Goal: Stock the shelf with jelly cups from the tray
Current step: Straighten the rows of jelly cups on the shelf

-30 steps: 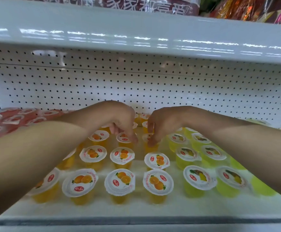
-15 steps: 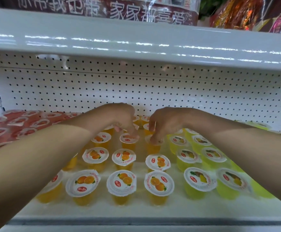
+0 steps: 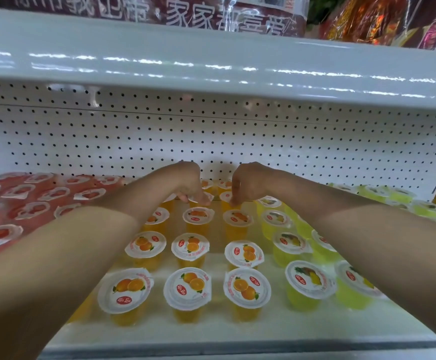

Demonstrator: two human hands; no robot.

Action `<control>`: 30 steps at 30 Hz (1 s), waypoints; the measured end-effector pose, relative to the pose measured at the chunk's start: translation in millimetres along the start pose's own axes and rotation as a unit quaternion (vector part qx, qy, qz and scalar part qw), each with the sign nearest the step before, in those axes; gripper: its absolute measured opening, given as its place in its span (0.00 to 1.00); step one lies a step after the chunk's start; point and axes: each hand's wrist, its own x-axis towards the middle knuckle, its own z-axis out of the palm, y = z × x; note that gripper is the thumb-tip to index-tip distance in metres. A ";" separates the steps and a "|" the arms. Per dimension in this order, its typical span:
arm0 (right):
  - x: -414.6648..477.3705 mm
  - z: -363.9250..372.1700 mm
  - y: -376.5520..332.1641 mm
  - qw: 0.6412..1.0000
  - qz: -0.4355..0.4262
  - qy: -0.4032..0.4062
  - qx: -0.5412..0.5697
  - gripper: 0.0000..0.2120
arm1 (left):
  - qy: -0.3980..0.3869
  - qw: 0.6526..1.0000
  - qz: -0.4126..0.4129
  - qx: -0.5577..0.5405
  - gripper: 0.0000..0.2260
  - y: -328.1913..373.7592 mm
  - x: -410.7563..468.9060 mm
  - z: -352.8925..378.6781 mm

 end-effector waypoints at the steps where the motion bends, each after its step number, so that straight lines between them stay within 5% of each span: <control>1: 0.2 0.1 -0.1 1.000 0.000 -0.001 0.003 0.19 | 0.005 1.000 0.001 0.005 0.24 -0.8 1.5 0.1; 15: -16.7 -15.6 -1.8 1.000 -0.013 0.021 0.007 0.22 | 0.063 0.994 0.037 0.076 0.23 3.2 -19.4 -16.6; 20: -47.5 -21.8 -11.5 0.997 -0.038 -0.068 -0.030 0.26 | -0.050 0.994 0.039 0.089 0.21 14.3 -51.6 -10.7; 28: -53.3 -13.9 -22.1 0.994 -0.043 -0.079 -0.057 0.29 | -0.046 0.992 0.047 0.107 0.17 14.4 -58.3 -5.4; 30: -52.3 -13.6 -23.6 0.994 -0.043 -0.079 -0.056 0.28 | -0.042 0.993 0.050 0.098 0.22 13.5 -62.3 -7.0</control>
